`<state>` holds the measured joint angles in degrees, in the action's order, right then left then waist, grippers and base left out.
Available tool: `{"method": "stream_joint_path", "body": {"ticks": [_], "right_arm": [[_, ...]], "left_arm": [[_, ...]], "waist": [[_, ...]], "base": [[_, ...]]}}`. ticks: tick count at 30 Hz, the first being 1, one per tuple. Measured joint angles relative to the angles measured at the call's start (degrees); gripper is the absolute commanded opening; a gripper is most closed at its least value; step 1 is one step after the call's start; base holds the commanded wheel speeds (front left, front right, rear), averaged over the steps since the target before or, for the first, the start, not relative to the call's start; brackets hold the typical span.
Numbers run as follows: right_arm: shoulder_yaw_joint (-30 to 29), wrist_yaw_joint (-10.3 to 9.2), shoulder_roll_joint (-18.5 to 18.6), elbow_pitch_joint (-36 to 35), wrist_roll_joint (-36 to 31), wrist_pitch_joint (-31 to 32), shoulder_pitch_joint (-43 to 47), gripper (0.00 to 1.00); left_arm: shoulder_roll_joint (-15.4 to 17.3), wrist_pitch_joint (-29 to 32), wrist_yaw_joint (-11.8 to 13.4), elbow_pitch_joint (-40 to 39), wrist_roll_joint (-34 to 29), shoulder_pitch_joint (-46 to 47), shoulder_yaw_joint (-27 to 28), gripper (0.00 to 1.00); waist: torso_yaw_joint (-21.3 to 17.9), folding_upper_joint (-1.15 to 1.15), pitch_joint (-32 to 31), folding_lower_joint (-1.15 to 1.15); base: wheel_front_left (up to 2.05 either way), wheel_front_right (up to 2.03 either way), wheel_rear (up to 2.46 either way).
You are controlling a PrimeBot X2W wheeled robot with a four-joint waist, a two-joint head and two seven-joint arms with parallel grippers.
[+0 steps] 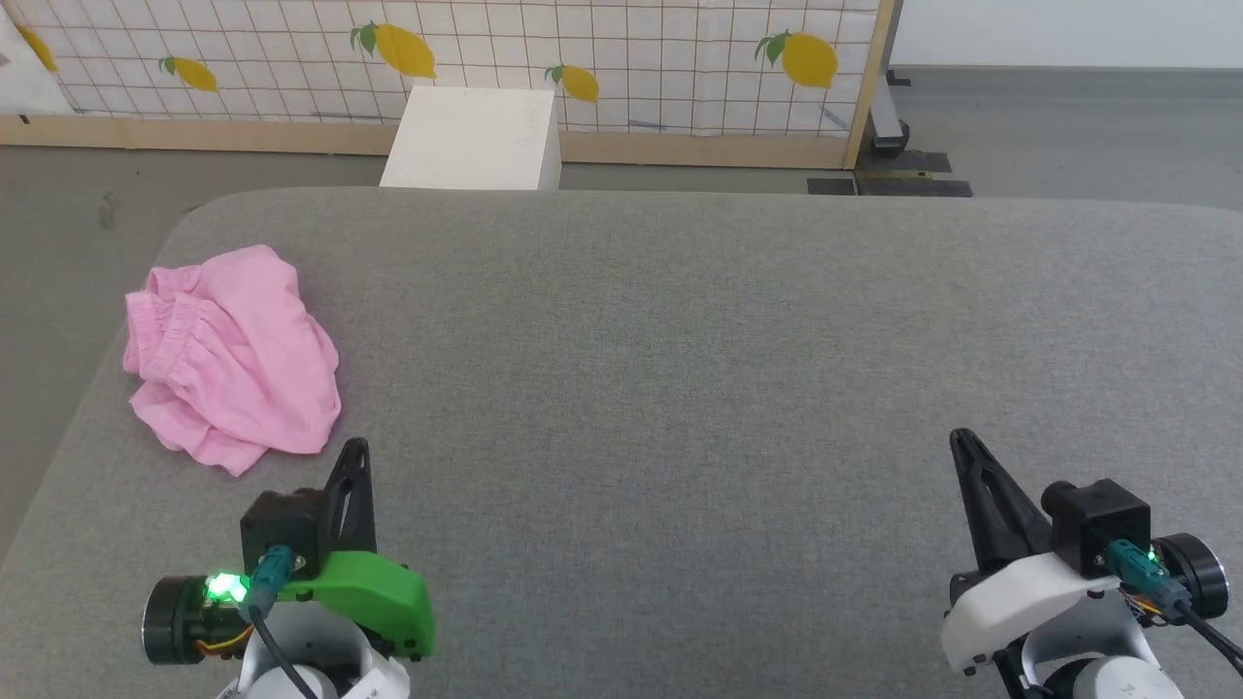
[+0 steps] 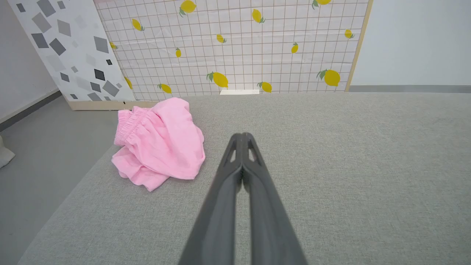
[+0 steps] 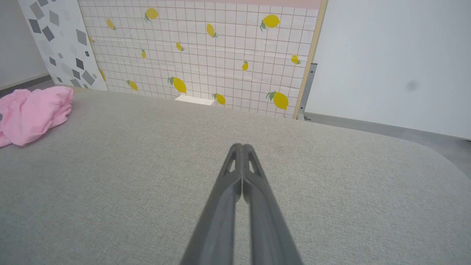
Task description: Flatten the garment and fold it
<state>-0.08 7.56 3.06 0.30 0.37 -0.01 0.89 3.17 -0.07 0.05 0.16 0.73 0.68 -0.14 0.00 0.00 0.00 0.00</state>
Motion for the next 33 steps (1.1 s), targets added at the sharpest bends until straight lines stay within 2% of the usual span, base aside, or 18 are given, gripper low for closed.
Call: {"method": "stream_joint_path", "body": {"ticks": [5, 6, 33], "right_arm": [[0.00, 0.00, 0.00, 0.00, 0.00, 0.00, 0.00, 0.00], [0.00, 0.01, 0.00, 0.01, 0.00, 0.00, 0.01, 1.00], [-0.08, 0.00, 0.04, 0.07, -0.08, -0.53, 0.03, 1.00]], "left_arm": [[0.00, 0.00, 0.00, 0.00, 0.00, 0.00, -0.01, 0.00], [0.01, 0.00, 0.00, 0.00, 0.01, 0.01, -0.02, 1.00], [0.02, -0.01, 0.01, 0.01, 0.35, 0.01, -0.34, 1.00]], "waist": [[0.00, 0.00, 0.00, 0.00], [0.00, 0.00, 0.00, 0.00], [-0.06, 0.00, 0.16, 0.00]], "base": [[0.00, 0.00, 0.00], [0.00, 0.00, 0.00], [0.00, 0.00, 0.00]]}}
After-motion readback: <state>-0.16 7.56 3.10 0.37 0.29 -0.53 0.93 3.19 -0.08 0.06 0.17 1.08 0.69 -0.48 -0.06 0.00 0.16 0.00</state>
